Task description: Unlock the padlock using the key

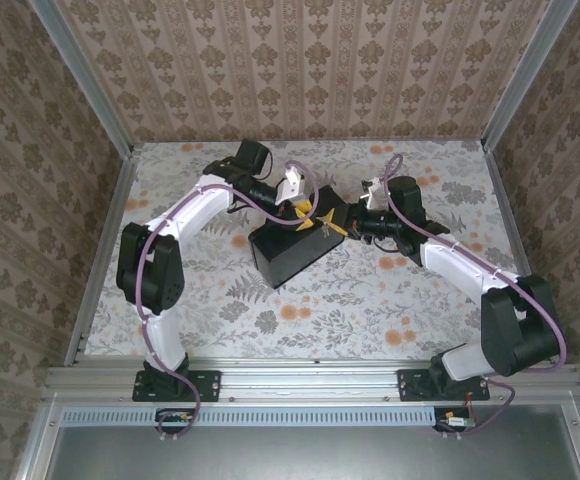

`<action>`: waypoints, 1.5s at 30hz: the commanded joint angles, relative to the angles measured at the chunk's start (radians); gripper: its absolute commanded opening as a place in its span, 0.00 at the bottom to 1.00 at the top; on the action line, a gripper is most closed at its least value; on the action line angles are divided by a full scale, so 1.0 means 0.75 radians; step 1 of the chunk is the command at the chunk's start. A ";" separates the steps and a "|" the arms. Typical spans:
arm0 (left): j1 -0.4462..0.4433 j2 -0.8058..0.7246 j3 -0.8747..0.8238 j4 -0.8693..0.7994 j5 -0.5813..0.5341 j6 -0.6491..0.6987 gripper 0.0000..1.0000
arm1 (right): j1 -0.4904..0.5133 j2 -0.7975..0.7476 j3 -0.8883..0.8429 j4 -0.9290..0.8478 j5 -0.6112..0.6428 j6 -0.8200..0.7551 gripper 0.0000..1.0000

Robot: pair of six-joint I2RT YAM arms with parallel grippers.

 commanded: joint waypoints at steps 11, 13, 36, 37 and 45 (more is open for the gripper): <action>0.001 0.044 -0.005 -0.077 0.016 0.043 0.12 | 0.019 0.055 0.051 0.157 -0.100 0.053 0.00; -0.001 0.050 0.005 -0.093 0.025 0.052 0.12 | 0.034 0.060 0.051 0.188 -0.121 0.087 0.00; 0.010 0.078 0.021 -0.104 0.007 0.052 0.11 | -0.007 -0.011 0.166 -0.413 -0.010 -0.169 0.32; 0.015 0.075 0.018 -0.105 0.006 0.056 0.11 | -0.036 -0.030 0.172 -0.460 -0.002 -0.229 0.34; 0.035 0.088 0.051 -0.180 0.028 0.086 0.11 | -0.097 -0.182 0.274 -0.605 0.207 -0.973 0.32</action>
